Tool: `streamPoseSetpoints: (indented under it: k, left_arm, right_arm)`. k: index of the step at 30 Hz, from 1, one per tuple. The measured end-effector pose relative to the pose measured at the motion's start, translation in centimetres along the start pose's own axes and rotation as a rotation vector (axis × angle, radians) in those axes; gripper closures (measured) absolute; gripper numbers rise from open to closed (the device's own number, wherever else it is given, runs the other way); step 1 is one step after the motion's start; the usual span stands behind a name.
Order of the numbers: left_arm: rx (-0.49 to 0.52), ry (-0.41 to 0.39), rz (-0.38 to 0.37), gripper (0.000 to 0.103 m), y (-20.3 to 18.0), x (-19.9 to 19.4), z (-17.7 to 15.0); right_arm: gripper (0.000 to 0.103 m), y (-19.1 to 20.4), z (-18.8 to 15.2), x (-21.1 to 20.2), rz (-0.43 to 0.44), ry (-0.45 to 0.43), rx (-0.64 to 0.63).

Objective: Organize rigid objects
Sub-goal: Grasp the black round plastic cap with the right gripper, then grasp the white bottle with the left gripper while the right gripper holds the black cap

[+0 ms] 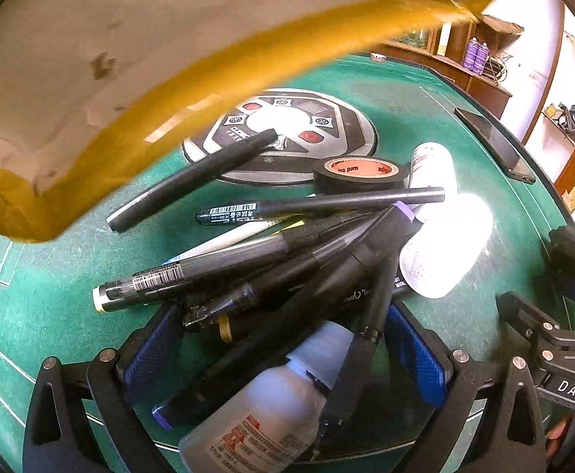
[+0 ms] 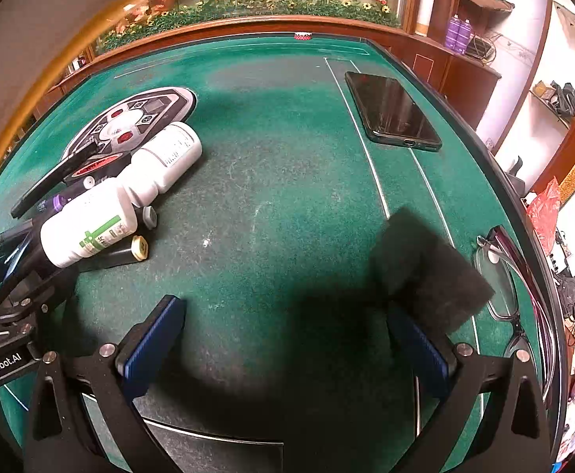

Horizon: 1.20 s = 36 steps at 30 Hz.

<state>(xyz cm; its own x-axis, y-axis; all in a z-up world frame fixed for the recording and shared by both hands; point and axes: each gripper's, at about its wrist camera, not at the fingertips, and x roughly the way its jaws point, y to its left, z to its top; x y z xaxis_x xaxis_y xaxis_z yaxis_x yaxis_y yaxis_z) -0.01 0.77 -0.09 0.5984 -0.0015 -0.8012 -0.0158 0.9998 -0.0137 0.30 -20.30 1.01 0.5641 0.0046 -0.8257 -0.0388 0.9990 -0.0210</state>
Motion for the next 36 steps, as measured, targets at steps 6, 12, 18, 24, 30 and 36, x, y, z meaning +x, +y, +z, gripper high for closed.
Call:
streamPoseSetpoints:
  k: [6, 12, 18, 24, 30, 36]
  left_arm:
    - [0.0, 0.0, 0.0, 0.0, -0.14, 0.06, 0.08]
    - [0.001, 0.001, 0.0, 0.0, -0.2, 0.12, 0.17]
    - [0.001, 0.001, 0.0, 0.0, -0.26, 0.13, 0.2]
    - [0.001, 0.001, 0.001, 0.0, -0.32, 0.16, 0.24]
    - [0.001, 0.002, 0.001, 0.0, -0.37, 0.22, 0.3]
    - [0.002, 0.002, 0.001, 0.0, -0.42, 0.25, 0.31]
  right_arm:
    - [0.0, 0.01, 0.02, 0.06, 0.0, 0.0, 0.0]
    - [0.0, 0.01, 0.02, 0.06, 0.0, -0.001, 0.0]
    - [0.0, 0.0, 0.02, 0.07, 0.0, -0.001, 0.0]
    - [0.0, -0.01, 0.03, 0.08, 0.001, 0.0, -0.002]
    - [0.0, -0.05, 0.47, 0.04, 0.035, 0.048, -0.056]
    - [0.0, 0.05, 0.53, 0.27, 0.073, 0.069, -0.121]
